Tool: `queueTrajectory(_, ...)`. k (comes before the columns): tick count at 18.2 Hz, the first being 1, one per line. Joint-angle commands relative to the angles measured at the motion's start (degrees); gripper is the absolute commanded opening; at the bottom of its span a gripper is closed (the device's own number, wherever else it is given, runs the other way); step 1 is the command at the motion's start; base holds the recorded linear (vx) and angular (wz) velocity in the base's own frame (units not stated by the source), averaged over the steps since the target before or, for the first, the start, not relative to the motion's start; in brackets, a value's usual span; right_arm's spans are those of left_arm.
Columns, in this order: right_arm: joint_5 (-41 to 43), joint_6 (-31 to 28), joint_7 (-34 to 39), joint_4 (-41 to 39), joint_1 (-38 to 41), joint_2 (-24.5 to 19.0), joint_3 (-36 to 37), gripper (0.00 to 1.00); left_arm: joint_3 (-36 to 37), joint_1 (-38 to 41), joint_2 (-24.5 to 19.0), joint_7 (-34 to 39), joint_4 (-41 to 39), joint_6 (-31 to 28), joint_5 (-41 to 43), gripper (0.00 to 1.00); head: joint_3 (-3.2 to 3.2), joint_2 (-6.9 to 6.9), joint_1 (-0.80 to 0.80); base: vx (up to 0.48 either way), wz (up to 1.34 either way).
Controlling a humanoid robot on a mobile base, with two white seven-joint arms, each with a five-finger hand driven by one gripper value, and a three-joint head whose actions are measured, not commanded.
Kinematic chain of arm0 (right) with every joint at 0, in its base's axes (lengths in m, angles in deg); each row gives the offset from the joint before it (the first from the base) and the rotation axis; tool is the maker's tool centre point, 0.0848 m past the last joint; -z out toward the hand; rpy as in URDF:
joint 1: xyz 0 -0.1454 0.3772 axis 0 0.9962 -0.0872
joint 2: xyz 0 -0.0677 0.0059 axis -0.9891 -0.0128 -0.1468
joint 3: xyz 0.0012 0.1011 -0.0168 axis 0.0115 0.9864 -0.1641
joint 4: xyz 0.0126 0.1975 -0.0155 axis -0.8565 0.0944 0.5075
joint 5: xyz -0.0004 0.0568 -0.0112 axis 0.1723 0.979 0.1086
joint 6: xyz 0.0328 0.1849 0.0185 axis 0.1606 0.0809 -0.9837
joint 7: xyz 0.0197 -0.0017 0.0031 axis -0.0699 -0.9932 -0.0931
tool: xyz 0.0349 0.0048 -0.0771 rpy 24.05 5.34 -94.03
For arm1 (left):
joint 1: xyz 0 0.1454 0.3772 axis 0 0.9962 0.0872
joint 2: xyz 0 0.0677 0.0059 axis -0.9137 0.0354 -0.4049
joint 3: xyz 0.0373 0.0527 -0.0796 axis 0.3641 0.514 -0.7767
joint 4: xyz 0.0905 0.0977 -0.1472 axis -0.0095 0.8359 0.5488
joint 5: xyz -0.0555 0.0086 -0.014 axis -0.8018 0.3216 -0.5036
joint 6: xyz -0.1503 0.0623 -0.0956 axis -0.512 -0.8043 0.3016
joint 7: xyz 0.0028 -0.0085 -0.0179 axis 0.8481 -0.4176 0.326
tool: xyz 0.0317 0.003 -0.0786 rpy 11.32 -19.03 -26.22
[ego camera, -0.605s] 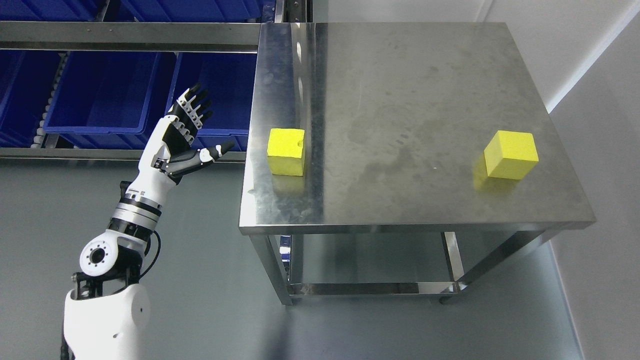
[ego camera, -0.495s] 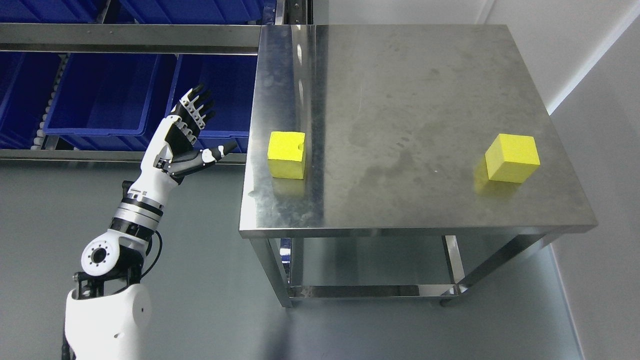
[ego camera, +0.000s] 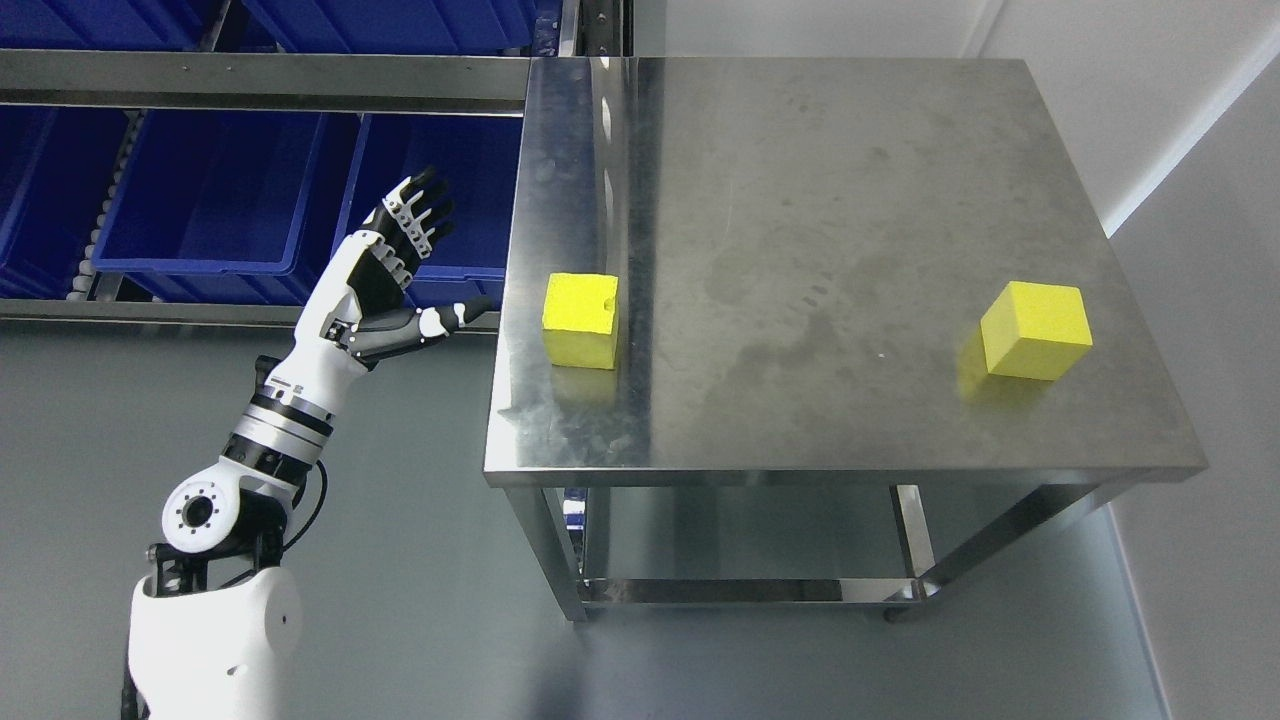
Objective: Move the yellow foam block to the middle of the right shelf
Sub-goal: 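Reach the left hand toward the yellow foam cube nearer the robot, then close the left hand around the yellow foam cube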
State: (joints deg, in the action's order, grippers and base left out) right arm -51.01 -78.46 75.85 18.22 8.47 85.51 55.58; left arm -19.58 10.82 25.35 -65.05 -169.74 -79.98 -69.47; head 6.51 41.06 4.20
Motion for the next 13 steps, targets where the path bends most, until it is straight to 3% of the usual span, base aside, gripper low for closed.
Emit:
queueTrajectory(1, 0.00, -0.02, 0.04, -1.00, -0.09, 1.00, 0.00, 1.00, 3.61, -2.38, -4.84, -4.86, 1.65, 0.20, 1.59, 1.00, 0.00, 0.00, 0.00, -0.012, 0.00)
queueTrajectory(4, 0.00, -0.02, 0.04, -1.00, -0.17, 1.00, 0.00, 1.00, 9.05, -7.21, -8.27, -5.30, 7.78, -0.06, 5.45, 1.00, 0.00, 0.00, 0.00, -0.013, -0.02)
queueTrajectory(7, 0.00, -0.02, 0.04, -1.00, -0.09, 1.00, 0.00, 1.00, 12.05, -11.43, -8.28, -5.56, 14.47, -0.33, 8.88, 1.00, 0.00, 0.00, 0.00, -0.004, 0.00)
queueTrajectory(13, 0.00, -0.02, 0.04, -1.00, -0.09, 1.00, 0.00, 1.00, 17.24, -13.73, -7.31, -9.69, 16.33, -0.50, 9.33, 1.00, 0.00, 0.00, 0.00, 0.000, 0.00)
